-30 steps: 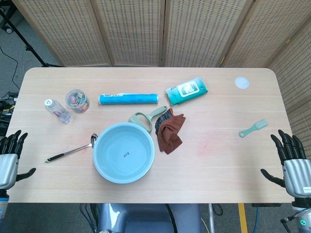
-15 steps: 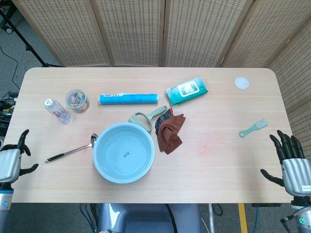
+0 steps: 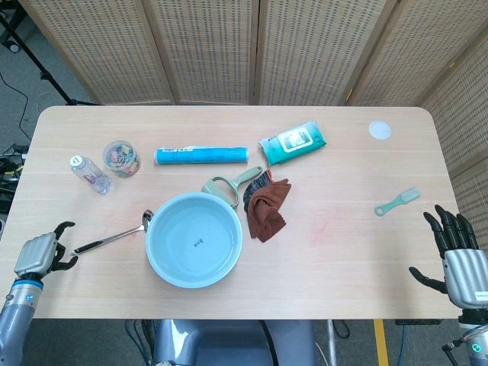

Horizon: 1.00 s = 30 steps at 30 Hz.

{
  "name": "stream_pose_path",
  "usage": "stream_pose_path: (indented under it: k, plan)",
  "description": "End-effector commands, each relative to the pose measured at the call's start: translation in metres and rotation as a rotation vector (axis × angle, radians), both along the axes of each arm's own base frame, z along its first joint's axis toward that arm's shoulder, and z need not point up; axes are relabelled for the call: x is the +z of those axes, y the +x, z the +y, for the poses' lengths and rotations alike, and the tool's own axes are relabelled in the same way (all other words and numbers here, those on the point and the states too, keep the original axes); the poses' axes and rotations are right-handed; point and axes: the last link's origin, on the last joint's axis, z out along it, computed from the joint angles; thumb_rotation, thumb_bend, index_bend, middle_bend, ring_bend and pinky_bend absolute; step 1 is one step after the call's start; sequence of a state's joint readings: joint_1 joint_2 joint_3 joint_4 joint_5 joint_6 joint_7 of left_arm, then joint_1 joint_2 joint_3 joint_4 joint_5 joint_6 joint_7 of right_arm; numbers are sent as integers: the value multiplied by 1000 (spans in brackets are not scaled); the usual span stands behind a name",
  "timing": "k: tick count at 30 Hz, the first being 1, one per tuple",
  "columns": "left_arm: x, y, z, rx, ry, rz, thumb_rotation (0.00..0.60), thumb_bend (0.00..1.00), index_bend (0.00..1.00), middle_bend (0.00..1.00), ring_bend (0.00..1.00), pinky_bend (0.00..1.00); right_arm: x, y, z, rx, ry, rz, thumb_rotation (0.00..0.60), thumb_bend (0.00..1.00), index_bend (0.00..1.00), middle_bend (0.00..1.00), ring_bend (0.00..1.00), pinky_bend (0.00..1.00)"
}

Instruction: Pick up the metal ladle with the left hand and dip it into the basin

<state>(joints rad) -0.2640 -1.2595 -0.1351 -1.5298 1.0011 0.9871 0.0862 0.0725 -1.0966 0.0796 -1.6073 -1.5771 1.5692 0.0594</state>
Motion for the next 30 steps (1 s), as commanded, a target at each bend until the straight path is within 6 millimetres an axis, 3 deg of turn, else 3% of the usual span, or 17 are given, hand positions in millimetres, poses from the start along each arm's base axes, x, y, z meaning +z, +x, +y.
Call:
stream_pose_path:
  k: [1,5,12,30]
  plan:
    - [-7,-3,12,30,-9,-49,600,323,317,1000,952,884,0,0,0,-3,3,-3,600,0,0,0,0,0]
    - [-13,-7,16,34,-9,-40,600,379,348,1000,952,884,-1,-1,0,-11,12,-2,600,0,0,0,0,0]
    - [-29,-6,26,19,-20,-54,600,368,388,1000,952,884,-1,-1,-1,-20,16,-5,600,0,0,0,0,0]
    - [-48,-10,25,36,-60,-22,600,367,394,1000,952,884,4,-3,0,-33,14,-20,600,0,0,0,0,0]
